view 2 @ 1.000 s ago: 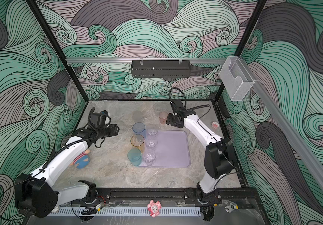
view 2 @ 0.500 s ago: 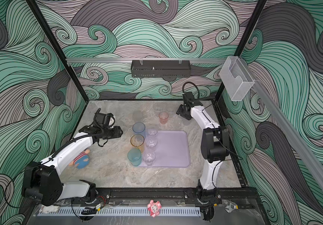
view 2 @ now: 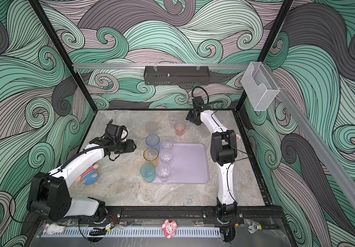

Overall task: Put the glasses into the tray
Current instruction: 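Reach the right gripper to a clear glass beyond the tray near the pink cup, then close the right gripper on the clear glass and lift it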

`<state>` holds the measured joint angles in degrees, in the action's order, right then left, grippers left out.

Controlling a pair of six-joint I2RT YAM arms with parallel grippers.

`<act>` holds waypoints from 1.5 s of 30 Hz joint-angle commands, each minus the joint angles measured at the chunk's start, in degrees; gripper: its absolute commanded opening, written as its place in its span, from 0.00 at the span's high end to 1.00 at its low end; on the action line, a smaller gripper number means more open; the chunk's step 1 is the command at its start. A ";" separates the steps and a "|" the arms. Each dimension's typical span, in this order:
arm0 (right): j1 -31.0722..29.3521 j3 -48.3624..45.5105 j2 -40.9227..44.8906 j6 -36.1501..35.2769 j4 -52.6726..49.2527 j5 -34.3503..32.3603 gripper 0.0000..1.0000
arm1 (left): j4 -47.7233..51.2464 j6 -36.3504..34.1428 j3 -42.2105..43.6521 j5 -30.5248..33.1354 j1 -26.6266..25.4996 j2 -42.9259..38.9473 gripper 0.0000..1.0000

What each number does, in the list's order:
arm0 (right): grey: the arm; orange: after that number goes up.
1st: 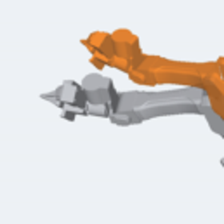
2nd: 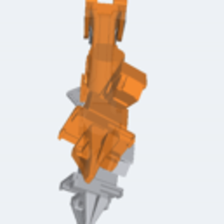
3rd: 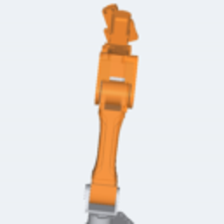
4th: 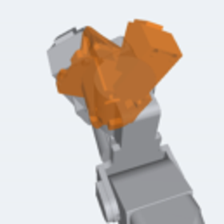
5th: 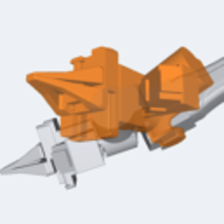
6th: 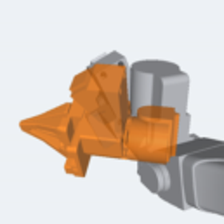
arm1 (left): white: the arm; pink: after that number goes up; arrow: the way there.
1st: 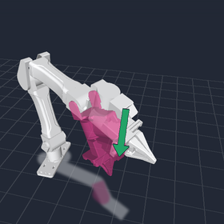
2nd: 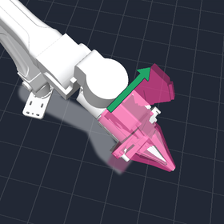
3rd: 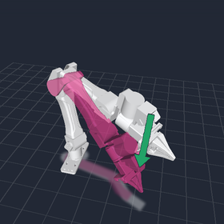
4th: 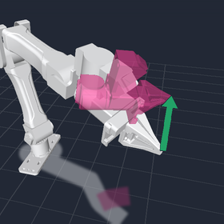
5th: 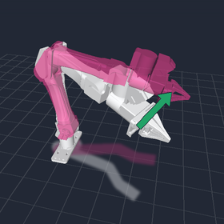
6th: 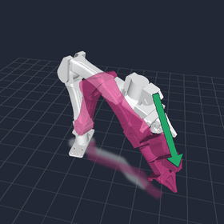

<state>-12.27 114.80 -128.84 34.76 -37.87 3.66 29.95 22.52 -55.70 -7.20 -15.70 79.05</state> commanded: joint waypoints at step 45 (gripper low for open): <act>-6.25 -26.37 35.11 -2.87 -1.65 -3.02 0.98 | -11.90 -2.94 4.42 -4.26 -3.24 -16.63 0.48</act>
<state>-16.80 91.92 -98.85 33.12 -39.86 2.09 20.71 21.50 -50.54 -9.96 -16.88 65.19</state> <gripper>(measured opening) 0.071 0.518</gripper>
